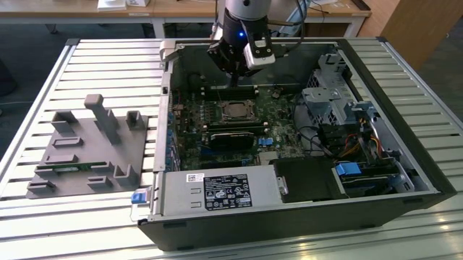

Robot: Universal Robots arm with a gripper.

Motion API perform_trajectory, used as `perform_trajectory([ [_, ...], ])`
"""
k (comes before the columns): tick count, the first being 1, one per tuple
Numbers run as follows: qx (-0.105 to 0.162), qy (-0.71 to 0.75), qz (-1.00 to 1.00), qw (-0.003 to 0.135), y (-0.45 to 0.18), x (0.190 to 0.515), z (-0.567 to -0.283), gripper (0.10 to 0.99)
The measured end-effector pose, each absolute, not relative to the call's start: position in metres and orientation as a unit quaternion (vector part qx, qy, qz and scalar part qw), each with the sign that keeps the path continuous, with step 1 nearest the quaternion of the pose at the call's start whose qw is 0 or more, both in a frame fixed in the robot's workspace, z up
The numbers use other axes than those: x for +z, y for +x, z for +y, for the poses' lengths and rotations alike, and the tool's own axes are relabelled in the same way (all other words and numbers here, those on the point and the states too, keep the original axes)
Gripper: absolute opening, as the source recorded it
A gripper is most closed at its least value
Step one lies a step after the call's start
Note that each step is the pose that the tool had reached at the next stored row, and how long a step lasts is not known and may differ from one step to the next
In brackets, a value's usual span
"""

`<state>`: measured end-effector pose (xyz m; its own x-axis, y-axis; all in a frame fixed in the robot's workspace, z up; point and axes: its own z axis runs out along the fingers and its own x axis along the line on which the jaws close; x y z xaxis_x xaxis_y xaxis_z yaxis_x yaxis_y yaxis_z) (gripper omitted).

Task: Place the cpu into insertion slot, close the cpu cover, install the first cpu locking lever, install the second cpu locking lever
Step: 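Install the first cpu locking lever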

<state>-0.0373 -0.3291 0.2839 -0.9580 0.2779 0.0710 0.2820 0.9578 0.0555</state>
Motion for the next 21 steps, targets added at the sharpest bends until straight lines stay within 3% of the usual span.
perform_trajectory([
  [21, -0.031, -0.088, -0.995, 0.031, -0.0374, 0.2839, -0.3291, 0.106],
])
